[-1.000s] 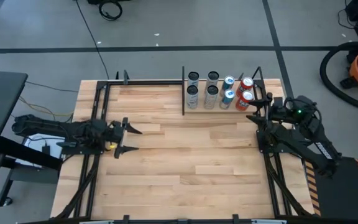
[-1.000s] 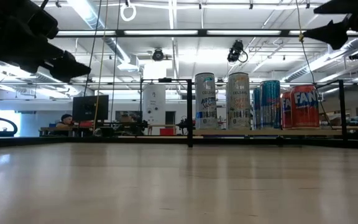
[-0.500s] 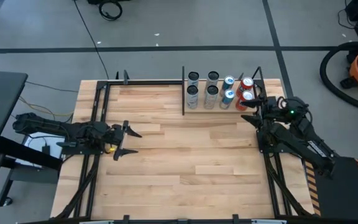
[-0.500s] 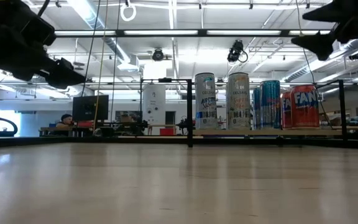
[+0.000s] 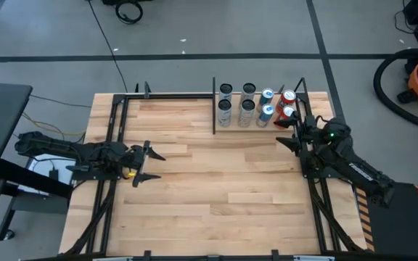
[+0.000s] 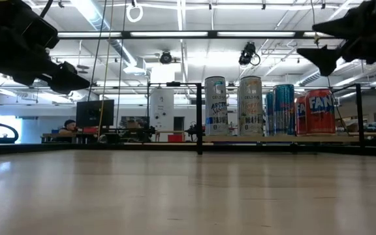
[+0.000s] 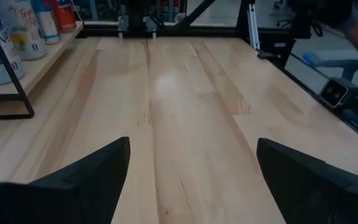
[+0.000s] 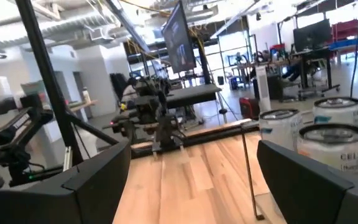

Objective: Place canned beverage on shelf
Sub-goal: Return to Home Position

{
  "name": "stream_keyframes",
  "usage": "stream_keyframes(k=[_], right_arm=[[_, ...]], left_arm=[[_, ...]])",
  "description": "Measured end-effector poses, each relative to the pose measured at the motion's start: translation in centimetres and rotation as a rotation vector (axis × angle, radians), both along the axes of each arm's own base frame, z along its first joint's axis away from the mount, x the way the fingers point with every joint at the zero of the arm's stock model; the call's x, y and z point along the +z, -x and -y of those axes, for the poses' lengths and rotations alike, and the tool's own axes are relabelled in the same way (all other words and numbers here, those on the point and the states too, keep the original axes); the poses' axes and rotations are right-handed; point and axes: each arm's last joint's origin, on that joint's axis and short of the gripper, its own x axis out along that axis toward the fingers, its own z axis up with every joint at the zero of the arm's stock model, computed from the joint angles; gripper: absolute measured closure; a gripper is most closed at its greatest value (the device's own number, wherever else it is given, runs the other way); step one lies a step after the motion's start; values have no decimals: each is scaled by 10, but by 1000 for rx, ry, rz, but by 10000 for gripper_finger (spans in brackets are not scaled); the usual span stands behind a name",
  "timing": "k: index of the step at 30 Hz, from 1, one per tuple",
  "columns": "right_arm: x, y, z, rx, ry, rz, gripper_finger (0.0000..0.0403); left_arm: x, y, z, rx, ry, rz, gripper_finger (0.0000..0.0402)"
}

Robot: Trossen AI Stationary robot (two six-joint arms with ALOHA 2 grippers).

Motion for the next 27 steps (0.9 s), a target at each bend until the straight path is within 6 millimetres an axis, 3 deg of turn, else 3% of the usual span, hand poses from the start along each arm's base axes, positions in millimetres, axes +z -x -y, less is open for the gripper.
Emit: stream_keyframes(k=[5,12,21,27], right_arm=[[-20,-6,4,-70,36,31,44],[-22,-6,7,-248,144,2,44],[-37,-4,17,-556,153,-182,44],[-42,-4,18,-607,139,-238,44]], left_arm=[[2,0,0,17,34,12,49],[1,0,-1,55,65,7,49],[-4,1,-1,58,57,-50,49],[-6,1,-1,56,43,-67,49]])
